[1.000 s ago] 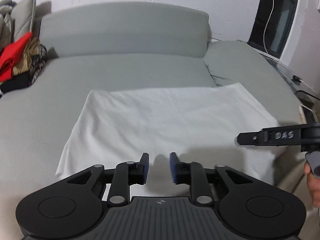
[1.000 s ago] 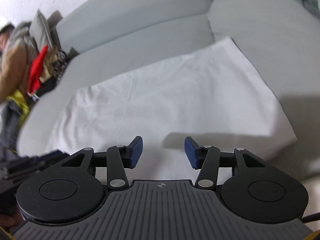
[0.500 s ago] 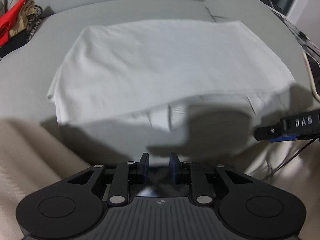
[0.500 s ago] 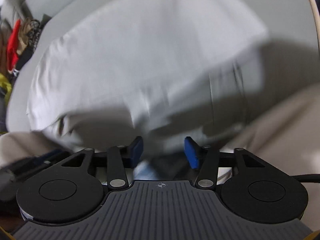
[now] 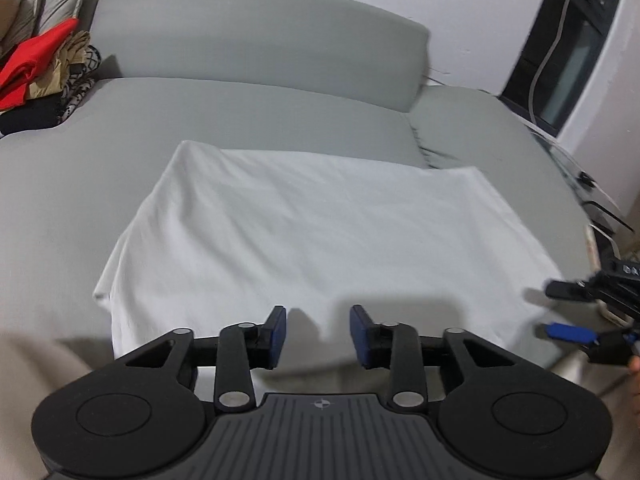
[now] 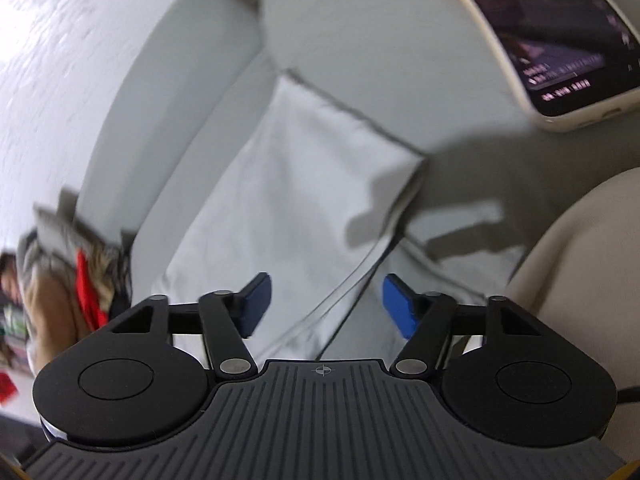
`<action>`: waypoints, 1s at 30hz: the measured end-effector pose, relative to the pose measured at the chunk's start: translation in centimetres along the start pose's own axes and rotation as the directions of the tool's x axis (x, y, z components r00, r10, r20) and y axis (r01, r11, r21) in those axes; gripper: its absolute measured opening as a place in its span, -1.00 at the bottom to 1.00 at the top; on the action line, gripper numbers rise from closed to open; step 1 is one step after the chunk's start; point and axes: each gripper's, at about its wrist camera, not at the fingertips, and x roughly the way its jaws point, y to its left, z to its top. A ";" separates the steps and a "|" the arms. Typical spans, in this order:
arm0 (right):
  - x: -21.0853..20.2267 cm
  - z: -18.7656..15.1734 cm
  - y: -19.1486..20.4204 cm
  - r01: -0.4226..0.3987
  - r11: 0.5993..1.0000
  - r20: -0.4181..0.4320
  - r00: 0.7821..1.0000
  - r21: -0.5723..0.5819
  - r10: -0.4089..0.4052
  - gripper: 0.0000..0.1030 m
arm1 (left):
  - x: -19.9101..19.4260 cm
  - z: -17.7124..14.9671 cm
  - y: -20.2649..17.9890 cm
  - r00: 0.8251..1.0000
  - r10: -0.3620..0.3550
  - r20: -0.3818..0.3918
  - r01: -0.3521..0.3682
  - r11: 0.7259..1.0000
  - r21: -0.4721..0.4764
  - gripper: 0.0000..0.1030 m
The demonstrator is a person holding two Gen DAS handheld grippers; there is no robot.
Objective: Fold clothes
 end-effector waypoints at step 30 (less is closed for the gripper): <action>5.9 1.4 -1.7 -0.080 0.997 0.182 0.980 0.020 0.076 -0.84 | 1.2 -1.0 1.7 0.999 -0.043 0.009 0.043 0.999 -0.026 -0.62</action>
